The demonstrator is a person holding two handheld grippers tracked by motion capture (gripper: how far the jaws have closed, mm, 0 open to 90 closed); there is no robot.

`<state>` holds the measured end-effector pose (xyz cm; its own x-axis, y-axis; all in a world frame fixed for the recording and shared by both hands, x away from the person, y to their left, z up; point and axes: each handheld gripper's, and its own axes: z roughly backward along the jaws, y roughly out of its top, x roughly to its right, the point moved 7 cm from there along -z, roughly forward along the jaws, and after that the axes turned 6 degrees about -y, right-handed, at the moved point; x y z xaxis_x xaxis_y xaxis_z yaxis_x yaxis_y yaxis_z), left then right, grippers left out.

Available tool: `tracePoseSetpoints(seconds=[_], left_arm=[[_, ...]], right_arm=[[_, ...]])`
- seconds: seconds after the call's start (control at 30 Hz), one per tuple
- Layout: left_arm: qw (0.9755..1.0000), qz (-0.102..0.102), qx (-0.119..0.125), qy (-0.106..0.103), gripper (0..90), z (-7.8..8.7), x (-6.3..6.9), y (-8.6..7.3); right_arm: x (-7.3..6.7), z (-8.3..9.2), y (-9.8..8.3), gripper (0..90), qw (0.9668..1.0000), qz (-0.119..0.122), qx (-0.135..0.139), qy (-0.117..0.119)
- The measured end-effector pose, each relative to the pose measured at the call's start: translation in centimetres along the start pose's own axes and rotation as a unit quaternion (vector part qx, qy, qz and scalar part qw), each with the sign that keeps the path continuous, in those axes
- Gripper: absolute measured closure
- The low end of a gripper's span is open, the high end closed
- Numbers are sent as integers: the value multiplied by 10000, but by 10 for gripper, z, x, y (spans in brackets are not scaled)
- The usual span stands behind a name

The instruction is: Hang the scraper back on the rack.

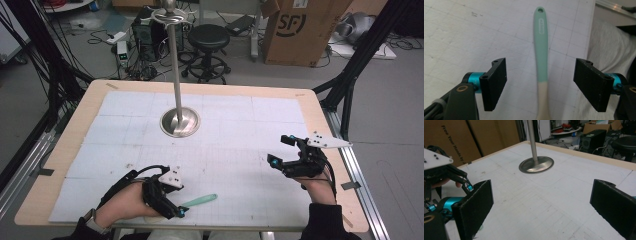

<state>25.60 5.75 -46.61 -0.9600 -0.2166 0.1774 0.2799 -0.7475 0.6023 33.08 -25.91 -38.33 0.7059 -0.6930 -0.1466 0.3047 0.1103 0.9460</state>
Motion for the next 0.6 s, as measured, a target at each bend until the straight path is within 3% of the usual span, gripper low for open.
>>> tracePoseSetpoints(seconds=[0.17,0.3,0.5,0.6], left_arm=[[9993,43,-366,76,374,-7,0,-5],[9983,150,-526,213,584,-8,-1,-6],[9967,301,-737,158,673,-8,-1,-9],[9957,224,-876,177,692,-7,1,-10]], right_arm=[[-1,2,0,39,10000,2,-1,21],[-1,2,-1,39,10000,-5,7,30],[1,1,-5,39,10000,-47,-59,17],[1,0,-5,39,10000,-44,-62,23]])
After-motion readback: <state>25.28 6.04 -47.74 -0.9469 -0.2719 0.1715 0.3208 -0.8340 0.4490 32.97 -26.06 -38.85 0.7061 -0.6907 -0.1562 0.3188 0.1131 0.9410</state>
